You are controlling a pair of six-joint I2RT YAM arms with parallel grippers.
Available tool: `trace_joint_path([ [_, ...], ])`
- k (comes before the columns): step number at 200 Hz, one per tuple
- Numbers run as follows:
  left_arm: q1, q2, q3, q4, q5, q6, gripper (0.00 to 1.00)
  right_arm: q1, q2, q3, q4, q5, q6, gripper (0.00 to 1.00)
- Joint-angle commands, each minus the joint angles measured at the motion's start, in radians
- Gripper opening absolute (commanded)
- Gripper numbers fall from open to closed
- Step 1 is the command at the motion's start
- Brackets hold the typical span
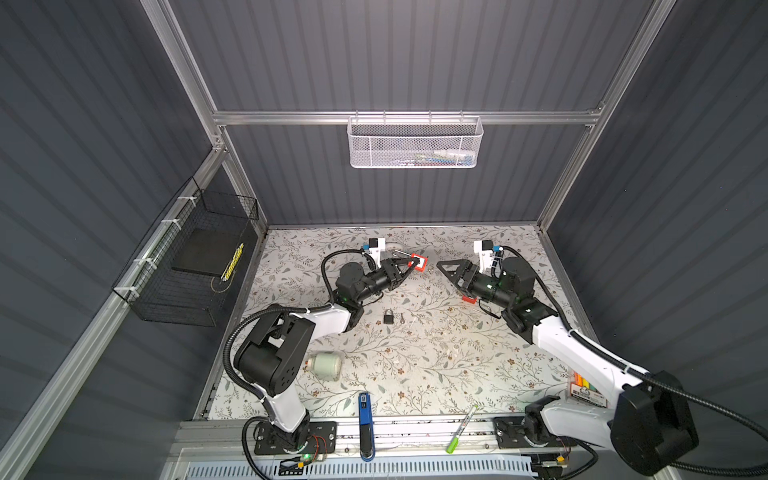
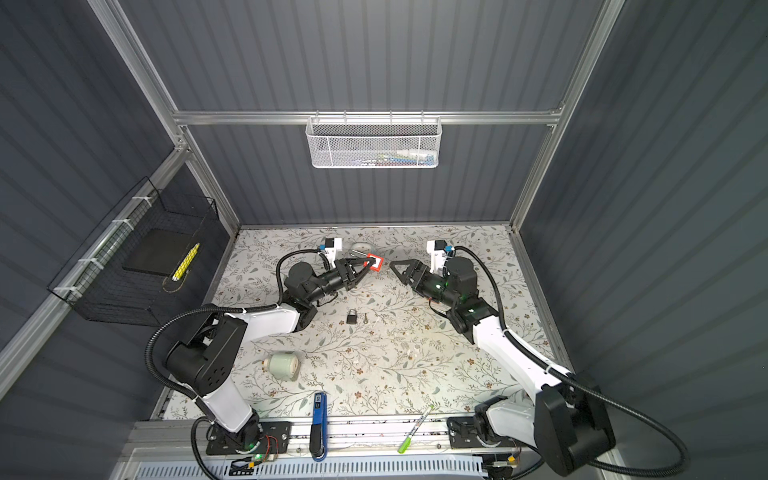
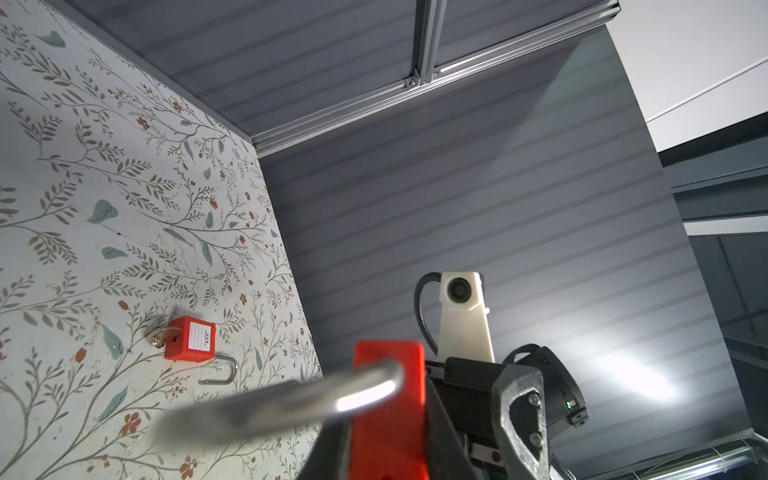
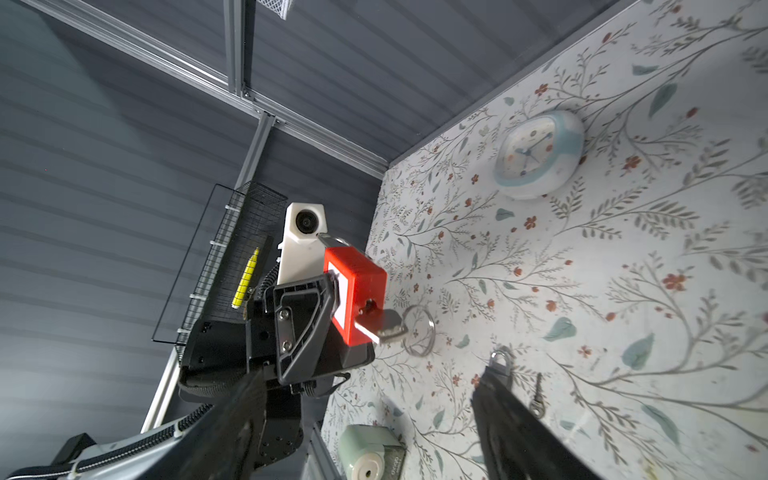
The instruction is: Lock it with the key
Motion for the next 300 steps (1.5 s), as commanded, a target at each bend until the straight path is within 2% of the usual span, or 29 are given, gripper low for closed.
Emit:
trace_joint_path([
  [1, -0.003, -0.026, 0.032, 0.075, -0.004, -0.017, 0.00, 0.000, 0.069, -0.007, 0.198, -0.099, 0.112, 0.80],
  [38, -0.003, -0.026, 0.037, 0.076, 0.001, -0.025, 0.00, 0.006, 0.156, -0.017, 0.406, -0.142, 0.213, 0.80],
  [84, -0.003, -0.021, 0.047, 0.090, 0.007, -0.040, 0.00, 0.023, 0.254, 0.004, 0.520, -0.153, 0.259, 0.79],
  [126, -0.003, -0.027, 0.042, 0.085, 0.010, -0.036, 0.00, 0.039, 0.338, 0.030, 0.672, -0.171, 0.336, 0.68],
  [182, -0.003, -0.029, 0.046, 0.078, 0.013, -0.034, 0.00, 0.054, 0.327, 0.027, 0.654, -0.158, 0.307, 0.43],
  [219, -0.003, -0.033, 0.049, 0.069, 0.018, -0.029, 0.00, 0.054, 0.329, 0.030, 0.662, -0.155, 0.307, 0.38],
  [253, -0.003, -0.041, 0.042, 0.060, 0.017, -0.025, 0.00, 0.053, 0.326, 0.028, 0.674, -0.148, 0.306, 0.38],
  [284, -0.003, -0.041, 0.041, 0.061, 0.016, -0.026, 0.00, 0.054, 0.332, 0.027, 0.697, -0.149, 0.316, 0.28],
  [300, -0.003, -0.041, 0.042, 0.059, 0.015, -0.024, 0.00, 0.054, 0.334, 0.028, 0.709, -0.151, 0.323, 0.27],
])
